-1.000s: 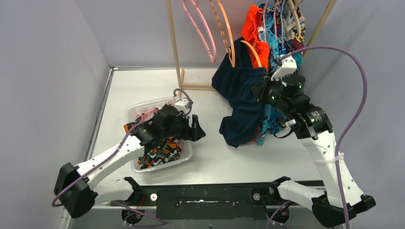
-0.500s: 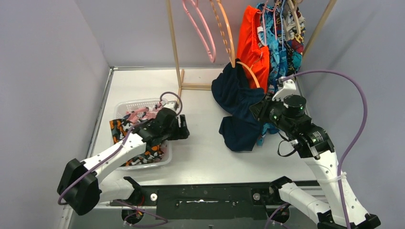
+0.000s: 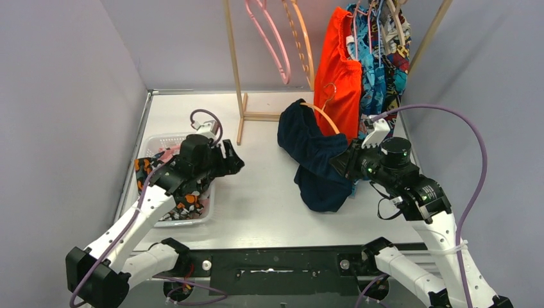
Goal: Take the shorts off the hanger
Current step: Move the basket to the center of the board, then remove the shorts from the hanger.
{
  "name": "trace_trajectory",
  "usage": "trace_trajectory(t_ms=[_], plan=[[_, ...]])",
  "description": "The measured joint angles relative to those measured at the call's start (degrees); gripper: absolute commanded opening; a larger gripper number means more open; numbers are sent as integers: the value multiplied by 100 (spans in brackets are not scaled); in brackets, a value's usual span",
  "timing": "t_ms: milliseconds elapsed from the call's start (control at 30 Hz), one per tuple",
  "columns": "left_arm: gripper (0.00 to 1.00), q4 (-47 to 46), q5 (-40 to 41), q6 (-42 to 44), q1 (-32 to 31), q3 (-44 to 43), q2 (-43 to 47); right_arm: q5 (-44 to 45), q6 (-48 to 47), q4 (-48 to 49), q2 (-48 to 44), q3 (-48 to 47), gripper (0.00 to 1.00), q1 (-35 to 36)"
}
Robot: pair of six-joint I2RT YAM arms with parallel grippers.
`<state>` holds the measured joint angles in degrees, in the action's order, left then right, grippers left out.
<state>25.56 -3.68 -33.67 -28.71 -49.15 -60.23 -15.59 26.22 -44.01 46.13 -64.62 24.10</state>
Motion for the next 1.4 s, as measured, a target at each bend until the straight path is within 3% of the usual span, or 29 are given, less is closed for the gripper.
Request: trace_trajectory(t_ms=[233,533,900,1100,1400], plan=[[57,245,601,-109,496,-70,205,-76,-2,-35,-52,4,0,0],[55,396,730,-769,1185,1440,24,-122,-2,-85,-146,59,0,0],[66,616,612,-682,1266,852,328,-610,-186,-52,-162,155,0,0],[67,308,76,-509,1268,369,820,-1196,-490,-39,-168,402,0,0],[69,-446,-1246,-448,1268,323,822,-2177,-1104,83,-323,938,0,103]])
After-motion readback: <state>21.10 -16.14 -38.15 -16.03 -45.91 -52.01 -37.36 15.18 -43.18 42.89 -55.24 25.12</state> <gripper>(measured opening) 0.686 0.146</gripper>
